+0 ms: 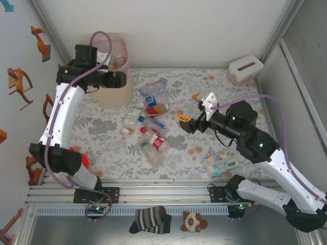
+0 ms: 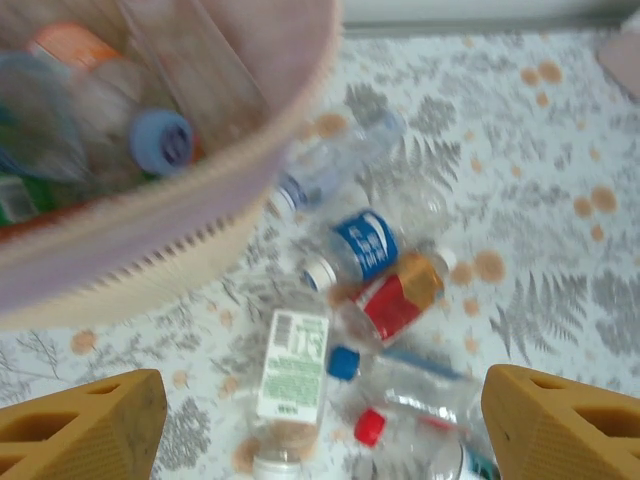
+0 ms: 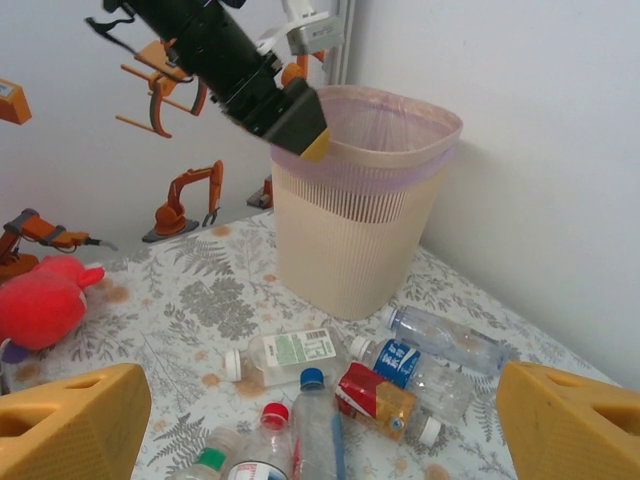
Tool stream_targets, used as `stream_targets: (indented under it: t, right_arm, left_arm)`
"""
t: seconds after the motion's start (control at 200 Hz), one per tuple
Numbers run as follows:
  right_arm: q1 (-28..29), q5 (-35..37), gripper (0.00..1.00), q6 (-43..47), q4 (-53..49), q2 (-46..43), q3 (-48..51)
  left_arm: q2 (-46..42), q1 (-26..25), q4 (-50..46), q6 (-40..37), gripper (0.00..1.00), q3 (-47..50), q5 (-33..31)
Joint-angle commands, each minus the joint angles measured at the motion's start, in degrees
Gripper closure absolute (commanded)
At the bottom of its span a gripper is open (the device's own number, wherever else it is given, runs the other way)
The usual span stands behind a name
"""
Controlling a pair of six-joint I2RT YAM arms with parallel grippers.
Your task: Put the plastic bottles in the bin
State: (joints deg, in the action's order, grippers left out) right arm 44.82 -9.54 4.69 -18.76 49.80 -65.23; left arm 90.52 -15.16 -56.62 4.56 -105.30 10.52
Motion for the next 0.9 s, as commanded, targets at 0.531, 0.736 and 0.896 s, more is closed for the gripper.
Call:
stream_targets:
  t: [0.531, 0.736, 0.896]
  right_arm:
    - [0.2, 1.2, 0.11, 0.7, 0.7, 1.0, 0.0]
    - [0.2, 1.0, 0.11, -0.1, 0.5, 0.9, 0.1]
    - [0.2, 1.2, 0.12, -0.8, 0.8, 0.8, 0.4]
  left_arm:
    - [-7.7, -7.0, 18.5, -4.9, 0.02, 36.6, -7.2]
    - [-3.3, -7.1, 21.2, -8.6, 0.05, 38.9, -6.3]
    - [0.9, -7.1, 22.0, -9.9, 0.07, 38.8, -5.2]
